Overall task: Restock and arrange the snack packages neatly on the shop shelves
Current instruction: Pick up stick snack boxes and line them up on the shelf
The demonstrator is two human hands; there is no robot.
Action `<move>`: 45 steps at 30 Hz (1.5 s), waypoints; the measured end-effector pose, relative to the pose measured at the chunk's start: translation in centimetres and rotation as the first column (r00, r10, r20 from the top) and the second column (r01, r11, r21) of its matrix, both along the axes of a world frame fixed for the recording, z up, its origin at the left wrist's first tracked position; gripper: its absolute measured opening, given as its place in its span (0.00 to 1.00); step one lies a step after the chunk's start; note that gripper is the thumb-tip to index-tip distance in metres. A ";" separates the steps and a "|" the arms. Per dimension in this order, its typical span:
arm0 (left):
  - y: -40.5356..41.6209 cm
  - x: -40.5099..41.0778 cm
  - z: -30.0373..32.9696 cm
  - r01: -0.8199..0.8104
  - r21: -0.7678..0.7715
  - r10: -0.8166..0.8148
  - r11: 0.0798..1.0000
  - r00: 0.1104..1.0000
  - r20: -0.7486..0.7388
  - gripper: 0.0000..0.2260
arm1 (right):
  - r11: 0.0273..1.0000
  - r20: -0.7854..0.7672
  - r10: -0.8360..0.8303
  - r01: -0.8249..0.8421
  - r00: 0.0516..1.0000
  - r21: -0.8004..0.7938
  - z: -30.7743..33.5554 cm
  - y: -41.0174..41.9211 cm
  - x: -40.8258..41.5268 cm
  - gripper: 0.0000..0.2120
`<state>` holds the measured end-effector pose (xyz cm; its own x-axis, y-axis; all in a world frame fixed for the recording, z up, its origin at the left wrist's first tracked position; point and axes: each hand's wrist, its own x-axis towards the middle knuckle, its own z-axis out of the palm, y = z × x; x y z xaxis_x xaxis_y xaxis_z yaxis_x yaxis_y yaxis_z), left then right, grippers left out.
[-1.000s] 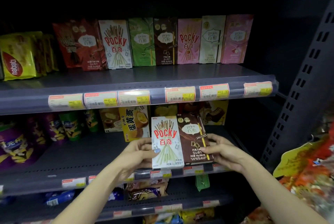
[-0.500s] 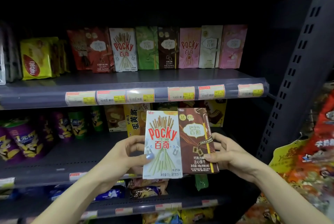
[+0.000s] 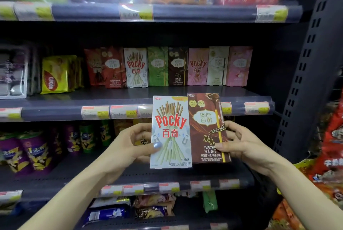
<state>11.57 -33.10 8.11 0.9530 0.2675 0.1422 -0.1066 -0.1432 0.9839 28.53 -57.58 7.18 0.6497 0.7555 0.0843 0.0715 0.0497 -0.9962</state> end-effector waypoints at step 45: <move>18.2 15.2 9.5 -0.471 0.251 0.470 0.846 0.880 0.068 0.18 | 0.898 0.267 -0.387 0.427 0.883 -0.109 11.4 17.1 16.8 0.32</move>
